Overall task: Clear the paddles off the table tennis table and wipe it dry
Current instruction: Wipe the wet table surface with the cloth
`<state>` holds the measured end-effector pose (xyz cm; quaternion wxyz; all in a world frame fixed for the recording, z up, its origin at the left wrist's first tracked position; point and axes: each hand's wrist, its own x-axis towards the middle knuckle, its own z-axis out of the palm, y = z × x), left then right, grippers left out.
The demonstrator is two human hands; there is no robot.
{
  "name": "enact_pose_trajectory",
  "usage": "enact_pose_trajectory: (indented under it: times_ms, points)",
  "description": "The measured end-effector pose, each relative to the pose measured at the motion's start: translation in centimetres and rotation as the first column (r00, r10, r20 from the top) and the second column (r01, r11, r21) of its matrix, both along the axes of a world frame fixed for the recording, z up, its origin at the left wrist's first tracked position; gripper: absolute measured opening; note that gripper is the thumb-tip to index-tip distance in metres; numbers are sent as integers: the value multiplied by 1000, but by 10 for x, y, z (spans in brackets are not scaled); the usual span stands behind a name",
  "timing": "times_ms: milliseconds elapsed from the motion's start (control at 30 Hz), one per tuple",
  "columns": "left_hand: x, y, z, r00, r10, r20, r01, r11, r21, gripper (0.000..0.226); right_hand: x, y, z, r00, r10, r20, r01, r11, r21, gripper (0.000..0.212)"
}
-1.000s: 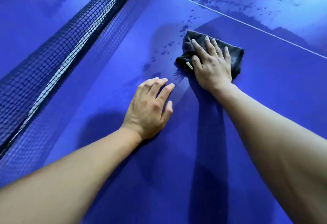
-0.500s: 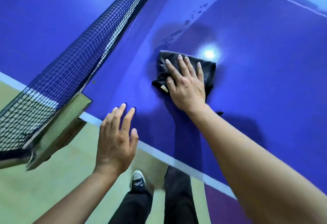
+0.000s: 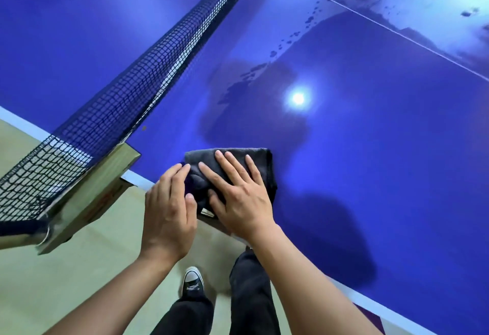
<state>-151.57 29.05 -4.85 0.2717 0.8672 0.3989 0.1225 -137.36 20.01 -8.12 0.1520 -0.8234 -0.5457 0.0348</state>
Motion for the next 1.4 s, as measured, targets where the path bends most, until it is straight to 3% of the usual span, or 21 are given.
enact_pose_trajectory:
  times_ms: [333, 600, 767, 1100, 1400]
  points:
    - [119, 5, 2, 973, -222, -68, 229, 967, 113, 51, 192, 37, 2, 973, -232, 21, 233, 968, -91, 56]
    - [257, 43, -16, 967, -249, -60, 256, 936, 241, 51, 368, 84, -3, 942, -333, 29, 335, 938, -90, 55]
    - [305, 66, -27, 961, -238, -143, 267, 935, 235, 54, 459, 116, -4, 943, -332, 36, 333, 939, -86, 56]
    - [312, 65, -36, 956, -245, -163, 280, 927, 250, 55, 552, 177, -3, 919, -394, -1, 392, 915, -94, 59]
    - [312, 65, -35, 961, -245, -127, 266, 944, 196, 55, 549, 182, -2, 920, -392, 7, 390, 914, -115, 58]
